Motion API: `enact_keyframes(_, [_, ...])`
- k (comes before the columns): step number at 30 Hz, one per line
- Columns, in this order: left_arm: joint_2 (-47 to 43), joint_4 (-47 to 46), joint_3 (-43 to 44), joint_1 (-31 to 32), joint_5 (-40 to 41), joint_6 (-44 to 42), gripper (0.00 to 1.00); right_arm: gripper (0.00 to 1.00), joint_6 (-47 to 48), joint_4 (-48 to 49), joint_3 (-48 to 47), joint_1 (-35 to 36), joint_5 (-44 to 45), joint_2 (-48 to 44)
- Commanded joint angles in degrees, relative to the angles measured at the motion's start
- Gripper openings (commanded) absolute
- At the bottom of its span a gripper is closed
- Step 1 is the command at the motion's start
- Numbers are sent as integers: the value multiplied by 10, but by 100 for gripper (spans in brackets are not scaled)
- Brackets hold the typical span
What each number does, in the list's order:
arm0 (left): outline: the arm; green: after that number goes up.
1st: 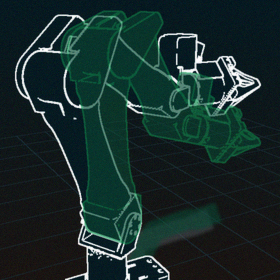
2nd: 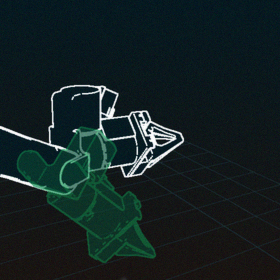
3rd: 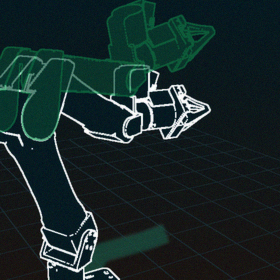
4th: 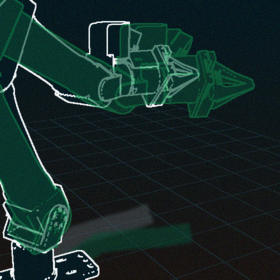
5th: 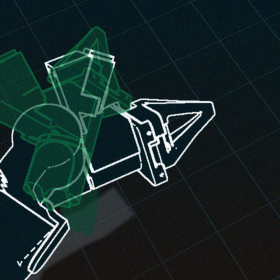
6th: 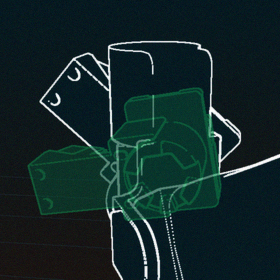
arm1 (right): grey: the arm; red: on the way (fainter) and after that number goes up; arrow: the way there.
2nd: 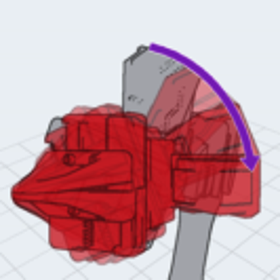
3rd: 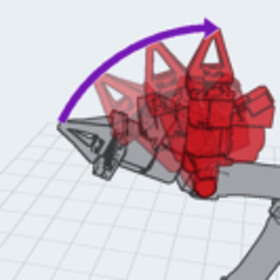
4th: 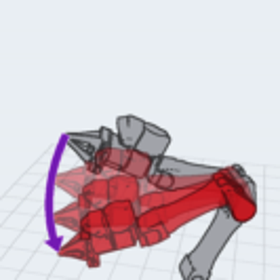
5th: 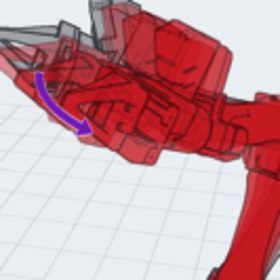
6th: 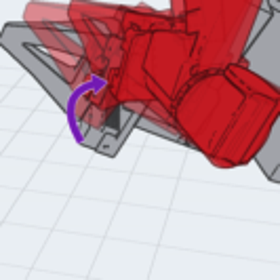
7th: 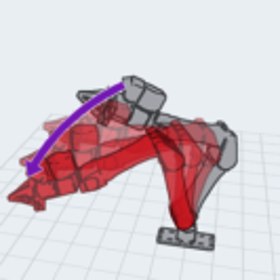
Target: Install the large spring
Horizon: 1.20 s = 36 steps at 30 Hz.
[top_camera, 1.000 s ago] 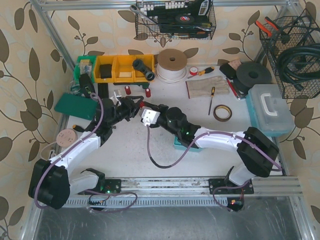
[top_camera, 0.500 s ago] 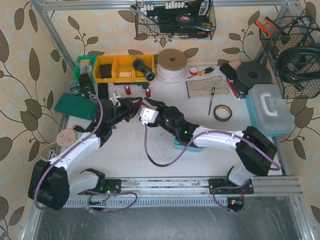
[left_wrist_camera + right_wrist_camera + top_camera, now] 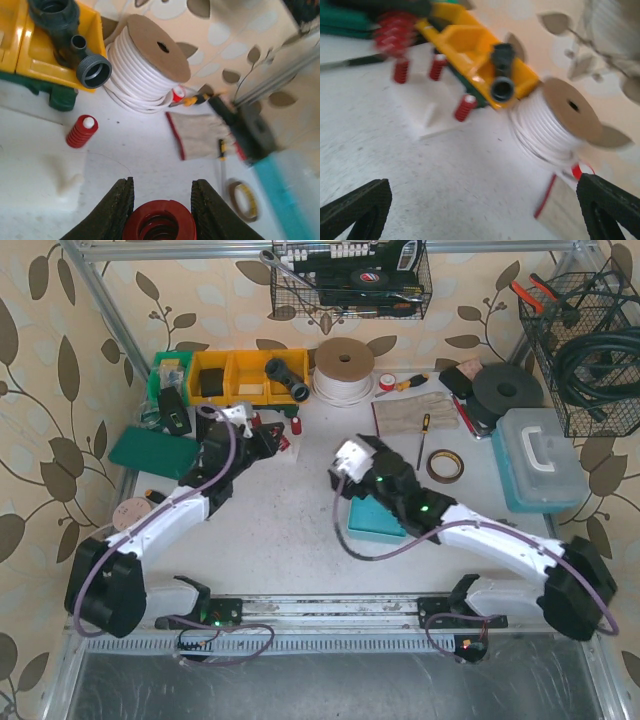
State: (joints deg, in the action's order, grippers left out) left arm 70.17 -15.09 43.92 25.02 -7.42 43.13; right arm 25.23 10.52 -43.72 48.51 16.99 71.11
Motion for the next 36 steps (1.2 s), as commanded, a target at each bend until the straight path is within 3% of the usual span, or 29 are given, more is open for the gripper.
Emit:
enact_keyframes(1, [45,-84,14,50,83,-235,0,100,-163,-30,38,-76,-25,-84])
enact_keyframes(8, [143,-239,-16,112,169,-407,0,100,-338,-120,20,-121,27,-153])
enact_keyframes(13, [215,-340,-30,113,225,-443,0,100,-339,-167,5,-125,31,-167])
enact_keyframes(23, [250,-377,-12,107,242,-455,0,100,-324,-136,29,-129,8,-179])
enact_keyframes(36, [294,-416,5,53,215,-424,0,100,-321,-132,31,-133,16,-171])
